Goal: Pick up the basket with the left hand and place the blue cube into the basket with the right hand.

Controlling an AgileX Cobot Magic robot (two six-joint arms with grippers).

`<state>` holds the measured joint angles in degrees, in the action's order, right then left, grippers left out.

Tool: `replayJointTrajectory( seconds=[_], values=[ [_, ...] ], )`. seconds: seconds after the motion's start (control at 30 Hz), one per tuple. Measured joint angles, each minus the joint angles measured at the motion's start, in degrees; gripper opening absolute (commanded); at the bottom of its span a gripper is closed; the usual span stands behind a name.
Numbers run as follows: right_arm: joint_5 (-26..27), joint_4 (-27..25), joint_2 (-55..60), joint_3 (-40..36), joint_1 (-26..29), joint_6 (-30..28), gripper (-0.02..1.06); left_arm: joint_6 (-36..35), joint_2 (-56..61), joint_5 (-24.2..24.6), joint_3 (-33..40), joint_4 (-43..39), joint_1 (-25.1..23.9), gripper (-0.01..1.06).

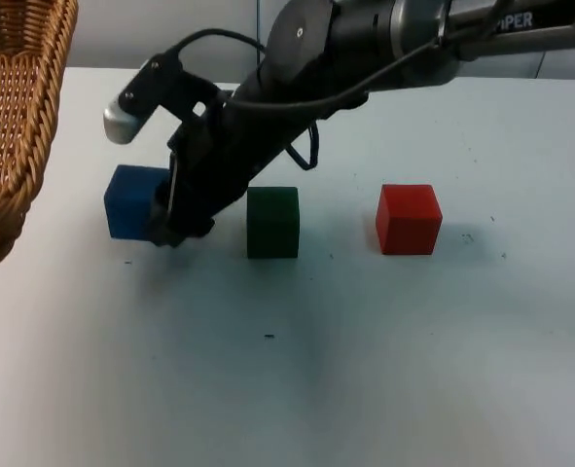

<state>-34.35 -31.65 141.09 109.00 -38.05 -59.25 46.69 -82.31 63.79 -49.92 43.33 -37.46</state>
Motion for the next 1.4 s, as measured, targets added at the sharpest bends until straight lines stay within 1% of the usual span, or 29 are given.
replayJointTrajectory(
  seconds=[0.03, 0.13, 0.17, 0.2, 0.23, 0.27, 0.3, 0.43, 0.47, 0.53, 0.6, 0.83, 1.0, 1.07, 1.13, 1.17, 1.23, 1.27, 1.3, 1.4],
  values=[
    [0.0, 1.1, -1.0, 0.0, 0.0, 2.2, 0.0, 0.0, 0.0, 0.0, 0.0, 0.0, 0.0, 0.0],
    [-0.3, 6.9, -3.3, 0.0, 0.0, 9.1, 0.0, 0.0, 0.0, 0.0, 0.0, 0.0, 0.0, 0.0],
    [-0.3, 6.9, -3.3, 0.0, 0.0, 9.1, 0.0, 0.0, 0.0, 0.0, 0.0, 0.0, 0.0, 0.0],
    [-0.5, 8.7, -4.0, 0.0, 0.0, 11.6, 0.0, 0.0, -0.1, 0.0, 0.0, 0.0, 0.0, 0.0],
    [-0.9, 11.9, -5.0, 0.0, 0.0, 15.4, 0.0, 0.0, -0.2, 0.0, 0.0, 0.1, 0.0, 0.0],
    [-1.2, 14.2, -5.8, 0.0, 0.0, 17.4, 0.0, 0.0, -0.2, 0.0, 0.0, 0.2, 0.0, 0.0],
    [-1.2, 14.2, -5.8, 0.0, 0.0, 17.4, 0.0, 0.0, -0.2, 0.0, 0.0, 0.2, 0.0, 0.0],
    [-2.3, 21.4, -9.2, 0.0, 0.0, 24.7, 0.0, 0.0, -1.1, 0.0, 0.0, 0.4, 0.0, 0.0],
    [-2.3, 21.4, -9.2, 0.0, 0.0, 24.7, 0.0, 0.0, -1.1, 0.0, 0.0, 0.4, 0.0, 0.0],
    [-2.9, 23.8, -11.0, 0.0, 0.0, 27.4, 0.0, 0.0, -1.7, 0.1, 0.0, 0.4, 0.0, 0.0],
    [-3.0, 25.2, -13.1, 0.0, 0.0, 28.8, 0.0, 0.0, -2.5, 0.1, 0.0, 0.4, 0.0, 0.0],
    [-2.5, 26.0, -19.1, 0.0, 0.0, 29.5, 0.0, -0.1, -2.7, 0.1, 0.0, 1.0, 0.0, 0.0],
    [-0.6, 25.2, -22.5, 0.0, -1.5, 27.4, 0.0, -0.1, -2.7, 0.1, 0.0, 1.2, 0.0, 0.0],
    [0.2, 23.8, -23.1, 0.2, -3.2, 24.8, 0.0, 0.0, -2.7, 0.1, 0.0, 1.2, 0.5, 0.0],
    [1.0, 22.1, -23.1, 0.2, -5.7, 22.2, 0.0, 0.2, -2.7, -0.1, 0.0, 1.0, 2.4, 0.0],
    [1.0, 22.1, -23.1, 0.2, -5.7, 22.2, 0.0, 0.2, -2.7, -0.1, 0.0, 1.0, 2.4, 0.0],
    [1.6, 20.4, -22.8, 0.2, -8.5, 20.0, 0.0, 0.7, -2.8, -0.2, 0.0, 0.3, 4.4, 0.0],
    [1.7, 20.1, -22.8, 0.2, -9.5, 19.6, 0.0, 1.0, -2.8, -0.2, 0.0, -0.1, 5.5, 0.0],
    [1.7, 20.1, -22.8, 0.2, -9.5, 19.6, 0.0, 1.0, -2.8, -0.2, 0.0, -0.1, 5.5, 0.0],
    [2.8, 19.5, -21.8, 0.2, -11.7, 19.1, 0.0, 1.1, -2.9, 0.0, 0.0, -0.5, 5.6, 0.0]
  ],
)
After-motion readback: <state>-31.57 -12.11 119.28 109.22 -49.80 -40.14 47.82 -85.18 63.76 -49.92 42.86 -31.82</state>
